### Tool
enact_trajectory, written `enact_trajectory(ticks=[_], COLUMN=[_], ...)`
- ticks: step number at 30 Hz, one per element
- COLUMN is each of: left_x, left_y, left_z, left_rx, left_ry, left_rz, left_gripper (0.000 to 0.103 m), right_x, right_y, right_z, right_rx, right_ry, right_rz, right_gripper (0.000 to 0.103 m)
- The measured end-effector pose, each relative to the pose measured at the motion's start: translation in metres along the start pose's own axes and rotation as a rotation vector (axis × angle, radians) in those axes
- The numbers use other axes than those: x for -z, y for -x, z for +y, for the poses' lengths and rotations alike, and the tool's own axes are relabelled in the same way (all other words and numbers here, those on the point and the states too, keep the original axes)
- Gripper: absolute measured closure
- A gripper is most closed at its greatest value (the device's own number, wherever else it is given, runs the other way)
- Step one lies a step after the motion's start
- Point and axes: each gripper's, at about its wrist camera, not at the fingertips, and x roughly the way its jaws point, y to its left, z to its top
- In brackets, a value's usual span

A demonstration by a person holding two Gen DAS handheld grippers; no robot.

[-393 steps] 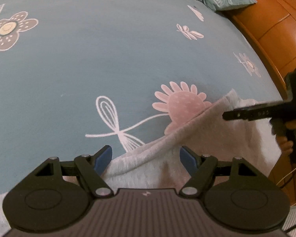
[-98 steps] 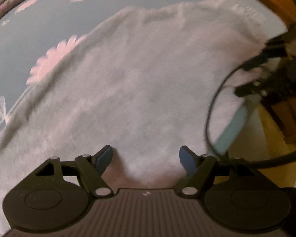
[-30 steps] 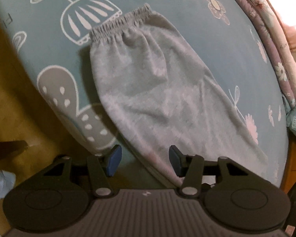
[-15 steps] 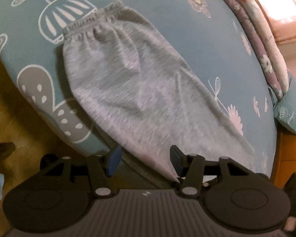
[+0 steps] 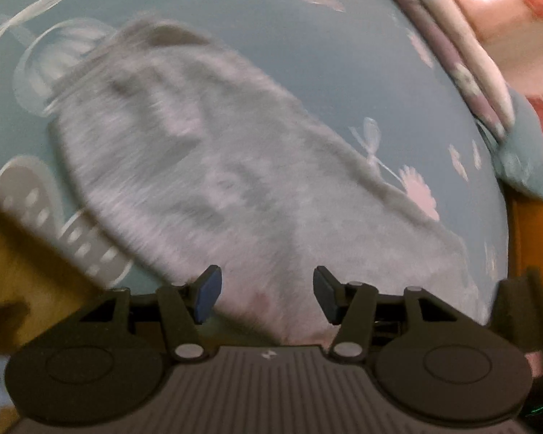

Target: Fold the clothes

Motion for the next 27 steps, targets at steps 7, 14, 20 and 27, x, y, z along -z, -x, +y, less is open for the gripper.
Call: enact_trajectory(ticks=[7, 14, 20, 27], left_x=[0.002, -0.005, -0.042, -0.046], left_y=[-0.025, 0.006, 0.006, 0.017], left_z=[0.003, 0.014, 0.0, 0.042], left_rx=[-0.103, -0.196, -0.189, -0.406], left_ry=[-0.177, -0.161, -0.242, -0.139], left_rz=[0.005, 0.028, -0.141, -0.142], left_gripper=[0.05, 0.056, 0.039, 0.041], right_x=[0.014, 0.033, 0.039, 0.046], right_y=[0.036, 0.039, 0.032, 0.026], right_z=[-0.04, -0.066, -0.07, -0.075], right_rx=[0.134, 0.236, 0.253, 0.262], right_ry=[-0.152, -0.245, -0.321, -0.372], right_rz=[-0.035, -0.028, -0.058, -0.061], right_gripper=[0.08, 0.07, 0.061, 0.054])
